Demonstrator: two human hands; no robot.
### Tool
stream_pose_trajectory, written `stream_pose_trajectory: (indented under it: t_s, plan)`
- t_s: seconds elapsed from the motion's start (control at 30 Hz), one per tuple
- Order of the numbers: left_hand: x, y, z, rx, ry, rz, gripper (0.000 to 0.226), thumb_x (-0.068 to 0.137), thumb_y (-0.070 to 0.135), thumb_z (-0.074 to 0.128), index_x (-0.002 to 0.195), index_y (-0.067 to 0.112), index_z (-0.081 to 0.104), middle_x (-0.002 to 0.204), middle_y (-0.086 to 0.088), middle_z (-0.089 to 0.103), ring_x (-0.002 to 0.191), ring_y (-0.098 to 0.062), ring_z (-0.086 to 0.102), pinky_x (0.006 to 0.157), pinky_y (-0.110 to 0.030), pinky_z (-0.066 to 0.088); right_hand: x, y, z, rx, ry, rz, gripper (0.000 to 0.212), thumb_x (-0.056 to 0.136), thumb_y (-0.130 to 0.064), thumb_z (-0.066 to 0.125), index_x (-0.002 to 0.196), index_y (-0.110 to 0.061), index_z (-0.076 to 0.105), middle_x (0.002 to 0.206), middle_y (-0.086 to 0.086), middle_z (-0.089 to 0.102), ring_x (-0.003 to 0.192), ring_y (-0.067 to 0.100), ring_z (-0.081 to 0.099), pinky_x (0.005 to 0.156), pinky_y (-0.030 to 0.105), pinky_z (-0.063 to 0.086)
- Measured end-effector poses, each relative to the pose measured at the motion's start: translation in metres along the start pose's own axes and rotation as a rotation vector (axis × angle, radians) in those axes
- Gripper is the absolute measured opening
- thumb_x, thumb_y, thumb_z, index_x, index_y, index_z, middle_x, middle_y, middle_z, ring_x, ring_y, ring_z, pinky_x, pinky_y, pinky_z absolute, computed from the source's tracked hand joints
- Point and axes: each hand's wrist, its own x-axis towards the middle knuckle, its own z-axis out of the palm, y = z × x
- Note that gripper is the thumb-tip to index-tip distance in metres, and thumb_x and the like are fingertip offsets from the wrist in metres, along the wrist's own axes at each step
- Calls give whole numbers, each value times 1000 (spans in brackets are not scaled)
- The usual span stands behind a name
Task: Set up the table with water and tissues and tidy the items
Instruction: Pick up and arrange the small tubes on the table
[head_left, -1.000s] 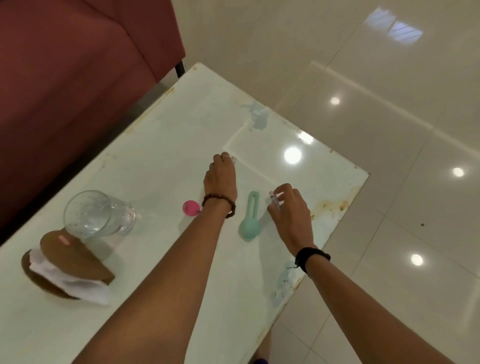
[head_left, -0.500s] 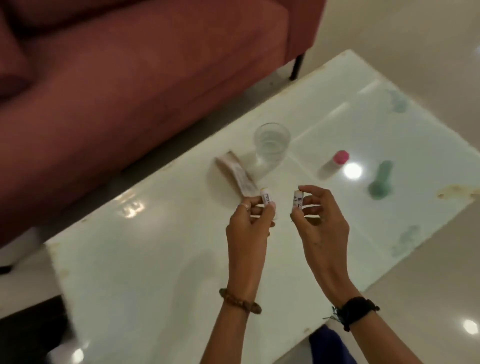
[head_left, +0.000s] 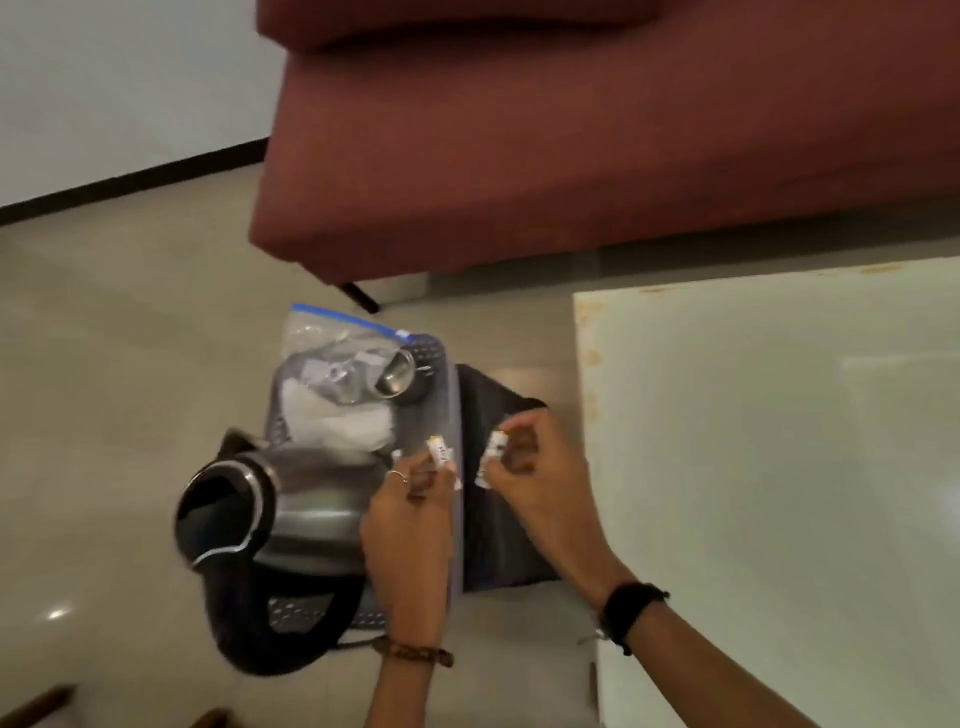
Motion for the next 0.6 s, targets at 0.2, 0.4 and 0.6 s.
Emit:
stream_pose_trajectory:
  t_s: [0.2,0.4,0.6]
  plan:
    - [44,-65,-19,407,-105,-35,20,91,27,48,86,13,61,88,-9,69,84,-29,65,74,-35,53,33,25,92,-664,-228,-174,18,87,-15,55,86,-21,38,76,-4,53,75,18,57,65,30,34]
    - [44,-88,12,626,-174,-57,25,96,24,40,92,8,59,98,-14,69,90,-31,67,78,-40,56,39,51,105,-1262,-274,-275,13,88,-12,47,101,-14,46,91,7,64,98,28,47,74,38,28]
    - [40,-96,14,627,-235,12,23,97,26,37,96,11,56,103,-13,67,93,-33,67,78,-42,55,42,58,95,-1303,-368,-398,15,87,-6,48,96,-10,59,102,9,58,104,28,44,83,42,33]
